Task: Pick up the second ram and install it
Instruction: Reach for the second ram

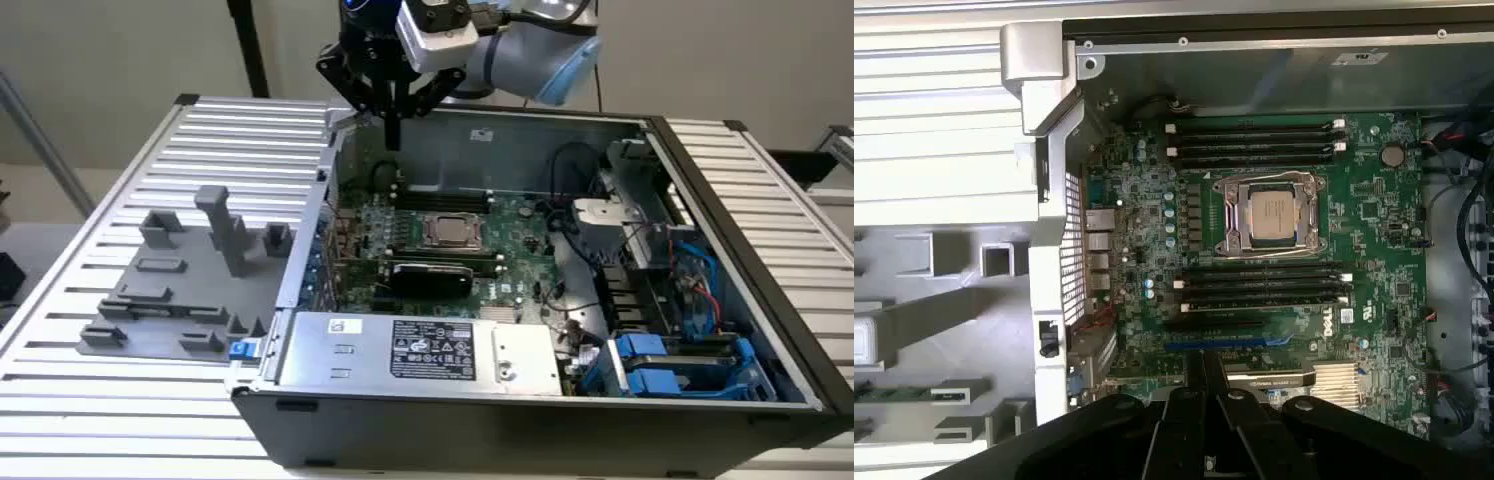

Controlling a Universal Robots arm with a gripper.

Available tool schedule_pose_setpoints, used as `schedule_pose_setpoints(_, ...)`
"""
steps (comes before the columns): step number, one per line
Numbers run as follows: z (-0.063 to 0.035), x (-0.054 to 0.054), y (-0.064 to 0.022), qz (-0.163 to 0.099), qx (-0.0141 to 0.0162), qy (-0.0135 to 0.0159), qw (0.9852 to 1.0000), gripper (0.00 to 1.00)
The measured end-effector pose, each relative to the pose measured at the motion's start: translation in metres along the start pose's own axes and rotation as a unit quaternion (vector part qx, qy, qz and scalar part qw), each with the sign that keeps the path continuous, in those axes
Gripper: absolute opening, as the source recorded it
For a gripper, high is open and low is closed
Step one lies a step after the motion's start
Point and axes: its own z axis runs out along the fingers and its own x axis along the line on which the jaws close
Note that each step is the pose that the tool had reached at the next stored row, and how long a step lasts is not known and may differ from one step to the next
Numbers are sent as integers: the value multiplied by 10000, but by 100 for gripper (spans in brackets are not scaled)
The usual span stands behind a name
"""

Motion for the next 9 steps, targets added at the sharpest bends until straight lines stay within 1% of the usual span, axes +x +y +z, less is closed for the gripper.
schedule_pose_setpoints(9, 0, 0, 0, 0, 0, 0, 10000, 0)
